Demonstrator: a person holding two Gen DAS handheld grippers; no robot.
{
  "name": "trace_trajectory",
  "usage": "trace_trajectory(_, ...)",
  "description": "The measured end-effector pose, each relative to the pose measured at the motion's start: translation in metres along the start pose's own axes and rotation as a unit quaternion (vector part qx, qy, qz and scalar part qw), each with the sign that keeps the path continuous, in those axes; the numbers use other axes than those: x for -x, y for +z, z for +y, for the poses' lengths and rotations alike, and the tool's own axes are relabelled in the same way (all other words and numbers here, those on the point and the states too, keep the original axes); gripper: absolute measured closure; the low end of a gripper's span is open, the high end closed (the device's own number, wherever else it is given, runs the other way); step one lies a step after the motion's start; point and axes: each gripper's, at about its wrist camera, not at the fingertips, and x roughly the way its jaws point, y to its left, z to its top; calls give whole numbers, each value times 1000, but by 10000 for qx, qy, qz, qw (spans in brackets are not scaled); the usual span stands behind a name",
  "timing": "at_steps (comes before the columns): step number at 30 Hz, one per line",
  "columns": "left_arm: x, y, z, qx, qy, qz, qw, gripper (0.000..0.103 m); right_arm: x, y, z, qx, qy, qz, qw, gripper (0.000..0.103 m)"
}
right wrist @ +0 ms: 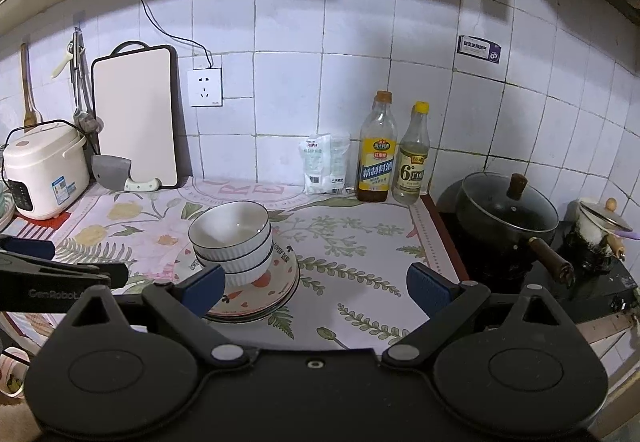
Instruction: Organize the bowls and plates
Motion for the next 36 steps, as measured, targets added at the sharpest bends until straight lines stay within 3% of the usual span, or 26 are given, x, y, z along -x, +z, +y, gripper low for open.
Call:
trace_trajectory(18, -4, -1, 0, 60, 88, 85, 9999, 10, -5, -6, 3, -5, 46, -10, 10000, 4)
trace_trajectory(36, -1, 0, 4, 169, 187, -91, 9996, 7, -6, -8, 1, -10, 66, 23, 10000, 4)
